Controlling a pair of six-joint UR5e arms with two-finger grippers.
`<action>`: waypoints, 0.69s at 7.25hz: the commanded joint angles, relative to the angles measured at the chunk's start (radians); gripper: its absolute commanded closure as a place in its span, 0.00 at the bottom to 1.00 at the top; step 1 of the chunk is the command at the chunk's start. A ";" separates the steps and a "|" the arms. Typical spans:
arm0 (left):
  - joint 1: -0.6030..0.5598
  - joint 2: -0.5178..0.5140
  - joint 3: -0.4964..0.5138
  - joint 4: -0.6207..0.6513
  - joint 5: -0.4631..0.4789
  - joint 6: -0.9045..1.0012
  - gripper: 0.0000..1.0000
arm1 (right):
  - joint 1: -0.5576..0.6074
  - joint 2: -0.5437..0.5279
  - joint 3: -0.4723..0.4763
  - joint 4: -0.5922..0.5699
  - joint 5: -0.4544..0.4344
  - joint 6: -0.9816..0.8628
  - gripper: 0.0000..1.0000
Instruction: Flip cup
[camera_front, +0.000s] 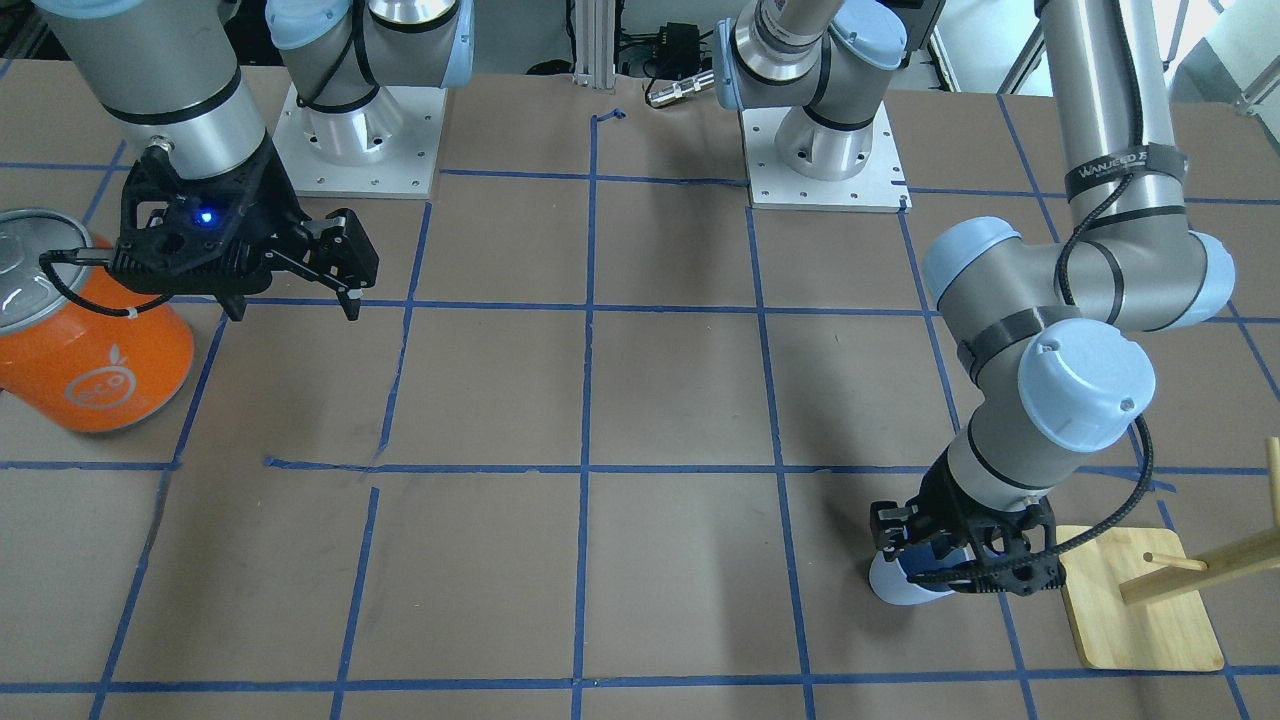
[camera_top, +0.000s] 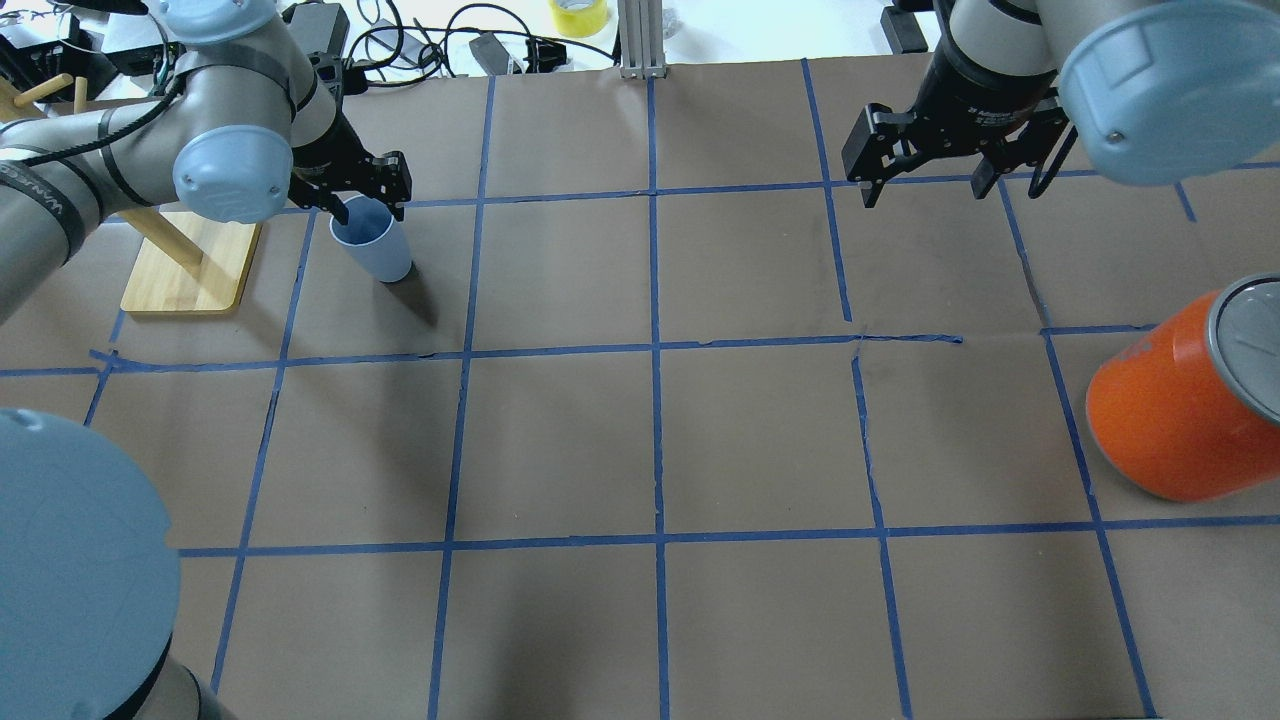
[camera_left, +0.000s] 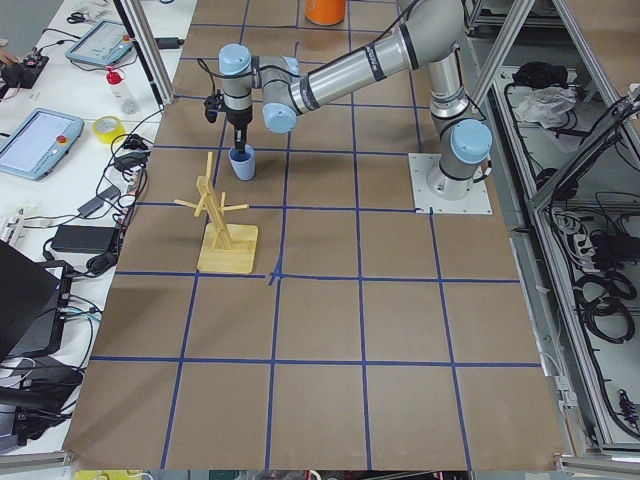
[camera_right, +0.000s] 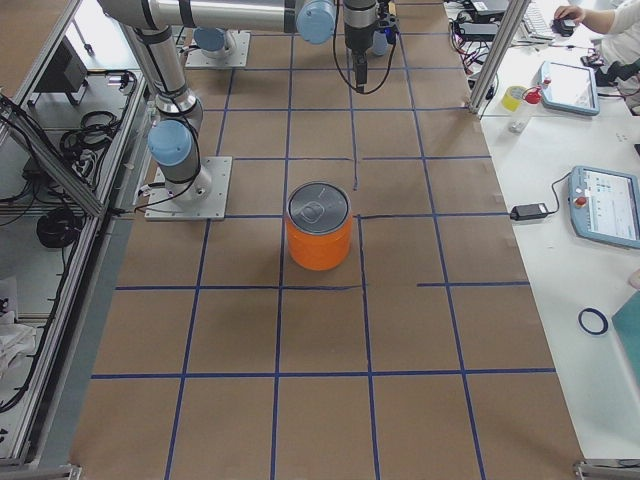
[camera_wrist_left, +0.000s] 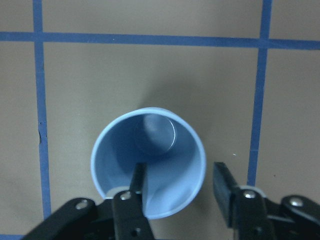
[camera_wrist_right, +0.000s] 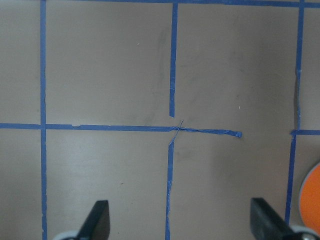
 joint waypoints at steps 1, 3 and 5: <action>-0.036 0.095 0.045 -0.149 -0.002 -0.010 0.00 | 0.000 0.000 0.001 0.000 -0.001 -0.001 0.00; -0.079 0.222 0.160 -0.454 0.001 -0.142 0.00 | 0.002 0.000 0.001 0.000 -0.018 -0.010 0.00; -0.131 0.322 0.148 -0.504 0.018 -0.144 0.02 | 0.000 0.000 0.001 0.001 -0.053 -0.012 0.00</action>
